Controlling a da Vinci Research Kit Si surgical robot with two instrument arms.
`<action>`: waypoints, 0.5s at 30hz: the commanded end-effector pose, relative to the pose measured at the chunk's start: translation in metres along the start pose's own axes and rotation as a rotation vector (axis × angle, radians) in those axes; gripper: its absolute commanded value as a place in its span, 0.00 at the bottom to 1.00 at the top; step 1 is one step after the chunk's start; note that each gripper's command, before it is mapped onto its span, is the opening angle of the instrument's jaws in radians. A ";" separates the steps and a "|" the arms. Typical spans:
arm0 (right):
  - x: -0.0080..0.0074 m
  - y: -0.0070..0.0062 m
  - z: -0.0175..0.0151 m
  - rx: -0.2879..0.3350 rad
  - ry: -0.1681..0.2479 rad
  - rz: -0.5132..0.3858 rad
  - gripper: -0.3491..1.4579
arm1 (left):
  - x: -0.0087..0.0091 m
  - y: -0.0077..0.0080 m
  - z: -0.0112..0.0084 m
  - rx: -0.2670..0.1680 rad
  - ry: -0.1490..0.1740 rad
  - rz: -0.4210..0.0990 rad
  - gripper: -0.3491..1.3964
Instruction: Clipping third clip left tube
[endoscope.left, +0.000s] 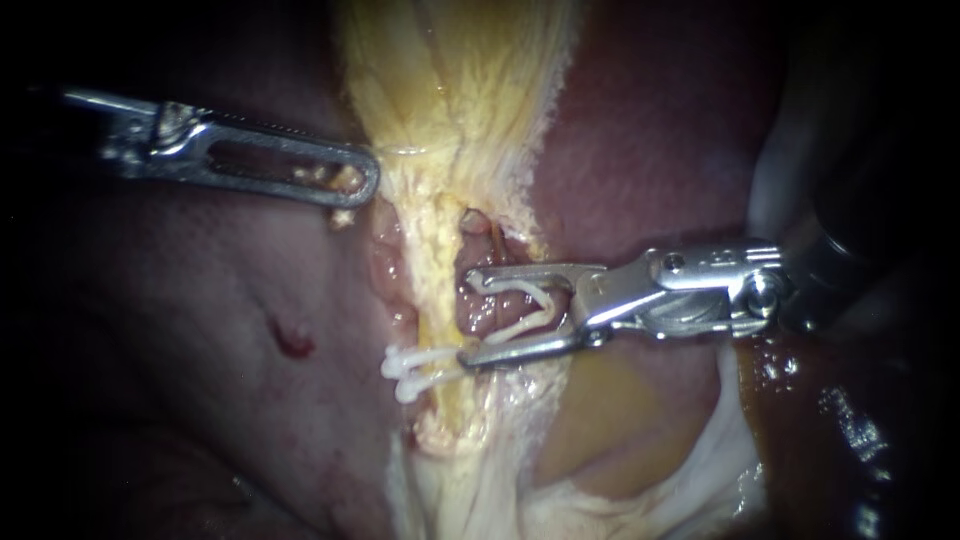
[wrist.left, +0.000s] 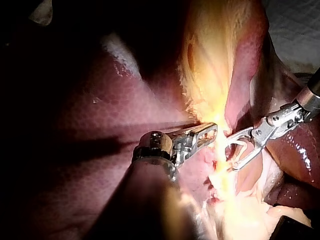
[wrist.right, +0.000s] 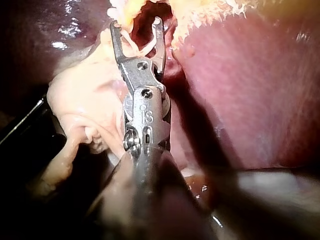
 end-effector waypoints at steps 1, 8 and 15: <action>0.0001 -0.0001 0.0002 0.004 0.005 0.002 0.47 | 0.0000 0.0000 0.0000 0.000 0.000 0.000 0.00; -0.0001 -0.0002 0.0016 0.024 0.016 0.012 0.47 | 0.0000 0.0000 0.0000 0.000 0.000 0.000 0.00; -0.0004 -0.0005 0.0030 0.081 0.034 0.028 0.47 | 0.0000 0.0000 0.0000 0.000 0.000 0.000 0.00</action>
